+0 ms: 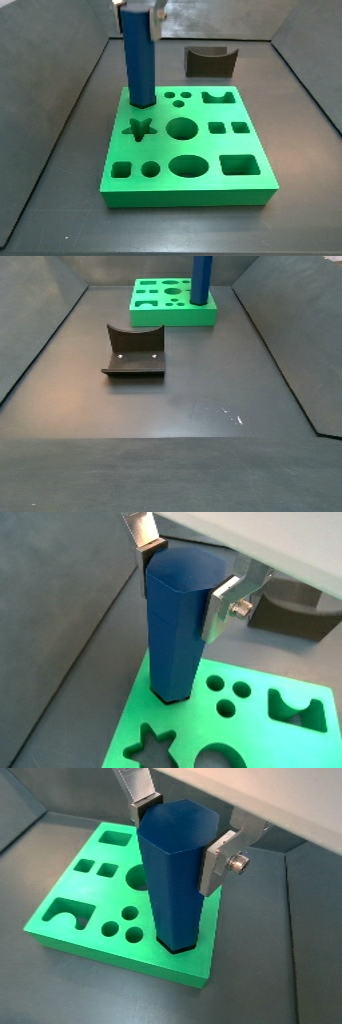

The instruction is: Insert the hexagon object.

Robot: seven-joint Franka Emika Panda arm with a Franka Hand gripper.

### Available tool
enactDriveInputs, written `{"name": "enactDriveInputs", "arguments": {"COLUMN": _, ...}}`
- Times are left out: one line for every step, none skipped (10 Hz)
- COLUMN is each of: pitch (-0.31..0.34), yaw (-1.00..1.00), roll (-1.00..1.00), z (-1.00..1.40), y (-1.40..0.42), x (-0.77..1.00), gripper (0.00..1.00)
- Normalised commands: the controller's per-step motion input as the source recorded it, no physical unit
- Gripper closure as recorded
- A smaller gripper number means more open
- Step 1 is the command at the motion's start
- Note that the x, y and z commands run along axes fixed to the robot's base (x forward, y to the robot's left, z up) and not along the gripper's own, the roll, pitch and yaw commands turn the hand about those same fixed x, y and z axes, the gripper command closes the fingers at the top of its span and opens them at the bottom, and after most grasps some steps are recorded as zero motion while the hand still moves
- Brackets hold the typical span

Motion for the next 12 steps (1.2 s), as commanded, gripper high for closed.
{"name": "enactDriveInputs", "arguments": {"pitch": -0.059, "yaw": 0.05, "roll": 0.17, "z": -0.28, "y": -0.1, "x": -0.07, "gripper": 1.0}}
{"name": "enactDriveInputs", "arguments": {"pitch": -0.061, "yaw": 0.04, "roll": 0.17, "z": -0.34, "y": -0.02, "x": -0.02, "gripper": 1.0}}
{"name": "enactDriveInputs", "arguments": {"pitch": -0.116, "yaw": 0.0, "roll": 0.14, "z": -0.53, "y": 0.0, "x": 0.0, "gripper": 1.0}}
{"name": "enactDriveInputs", "arguments": {"pitch": -0.131, "yaw": 0.0, "roll": 0.17, "z": -0.66, "y": 0.02, "x": 0.06, "gripper": 1.0}}
{"name": "enactDriveInputs", "arguments": {"pitch": -0.099, "yaw": 0.0, "roll": 0.27, "z": -0.55, "y": 0.03, "x": 0.01, "gripper": 1.0}}
{"name": "enactDriveInputs", "arguments": {"pitch": -0.109, "yaw": 0.0, "roll": 0.31, "z": -0.52, "y": 0.0, "x": 0.0, "gripper": 1.0}}
{"name": "enactDriveInputs", "arguments": {"pitch": -0.157, "yaw": 0.0, "roll": 0.31, "z": -0.59, "y": 0.0, "x": 0.0, "gripper": 1.0}}
{"name": "enactDriveInputs", "arguments": {"pitch": -0.207, "yaw": 0.0, "roll": 0.18, "z": -0.69, "y": 0.0, "x": 0.0, "gripper": 1.0}}
{"name": "enactDriveInputs", "arguments": {"pitch": -0.171, "yaw": 0.0, "roll": 0.07, "z": -0.63, "y": 0.0, "x": 0.0, "gripper": 1.0}}
{"name": "enactDriveInputs", "arguments": {"pitch": -0.086, "yaw": 0.0, "roll": 0.01, "z": -0.46, "y": 0.0, "x": 0.0, "gripper": 1.0}}
{"name": "enactDriveInputs", "arguments": {"pitch": -0.019, "yaw": 0.0, "roll": 0.0, "z": -0.31, "y": 0.01, "x": 0.03, "gripper": 1.0}}
{"name": "enactDriveInputs", "arguments": {"pitch": -0.064, "yaw": 0.0, "roll": -0.07, "z": -0.13, "y": 0.01, "x": 0.0, "gripper": 1.0}}
